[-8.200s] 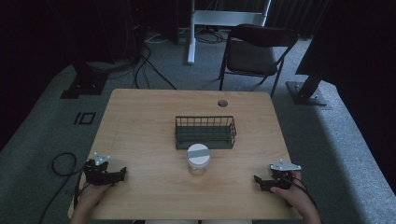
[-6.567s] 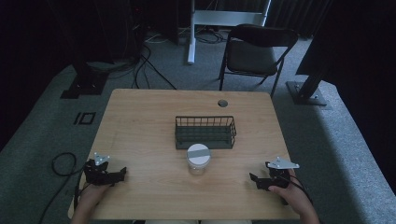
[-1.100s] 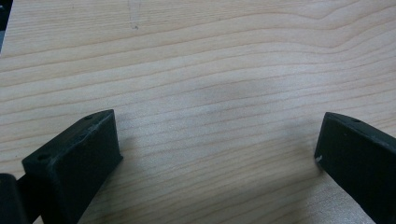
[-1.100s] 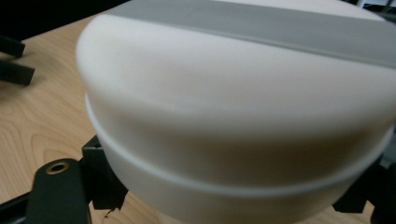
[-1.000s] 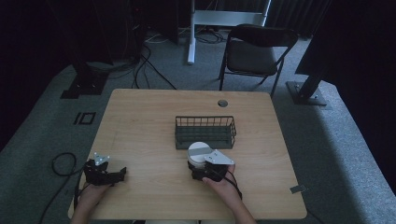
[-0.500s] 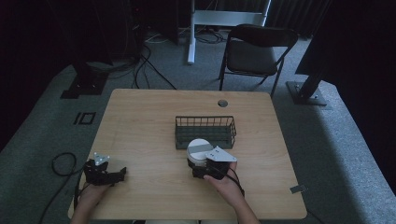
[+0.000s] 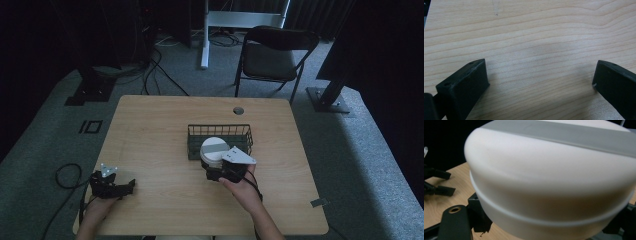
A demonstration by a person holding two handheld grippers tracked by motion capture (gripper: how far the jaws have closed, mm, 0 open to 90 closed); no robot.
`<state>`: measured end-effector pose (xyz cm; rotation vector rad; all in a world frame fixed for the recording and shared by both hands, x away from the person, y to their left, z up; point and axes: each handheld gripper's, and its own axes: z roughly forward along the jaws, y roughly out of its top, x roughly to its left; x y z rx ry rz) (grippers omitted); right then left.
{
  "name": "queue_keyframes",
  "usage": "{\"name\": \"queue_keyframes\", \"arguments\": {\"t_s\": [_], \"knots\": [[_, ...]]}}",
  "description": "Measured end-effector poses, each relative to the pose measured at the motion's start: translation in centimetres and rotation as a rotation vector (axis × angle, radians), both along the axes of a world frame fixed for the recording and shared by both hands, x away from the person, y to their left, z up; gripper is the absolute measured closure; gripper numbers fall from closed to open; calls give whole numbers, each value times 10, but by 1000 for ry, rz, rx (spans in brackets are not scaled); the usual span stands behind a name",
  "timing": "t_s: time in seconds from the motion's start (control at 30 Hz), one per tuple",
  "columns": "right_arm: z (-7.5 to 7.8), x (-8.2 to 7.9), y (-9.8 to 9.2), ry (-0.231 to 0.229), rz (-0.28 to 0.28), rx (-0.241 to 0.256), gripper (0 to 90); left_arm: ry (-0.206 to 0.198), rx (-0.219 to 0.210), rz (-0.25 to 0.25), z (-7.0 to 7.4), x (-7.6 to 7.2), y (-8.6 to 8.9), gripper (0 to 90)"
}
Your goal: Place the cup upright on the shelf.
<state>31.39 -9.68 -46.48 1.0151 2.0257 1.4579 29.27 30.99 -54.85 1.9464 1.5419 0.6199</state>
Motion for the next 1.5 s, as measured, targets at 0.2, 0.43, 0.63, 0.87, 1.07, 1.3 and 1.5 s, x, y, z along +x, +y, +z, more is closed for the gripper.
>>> {"name": "queue_keyframes", "arguments": {"t_s": [0.2,0.43,0.63,0.87,1.07,1.3,1.5], "knots": [[10,7,-2,-18,-16,11,184,0,0,0,0,0,0,2],[21,17,-2,-39,-39,27,184,-1,-1,1,0,0,0,2],[27,29,-4,-50,-59,25,184,0,0,0,0,0,0,2],[32,41,-6,-57,-90,46,184,0,0,0,0,0,0,2],[35,56,-10,-59,-135,44,184,1,1,-1,0,0,0,2],[35,71,-16,-59,-204,27,184,0,-1,0,0,0,0,2],[31,81,-21,-46,-275,4,184,0,0,1,0,0,0,2]]}}
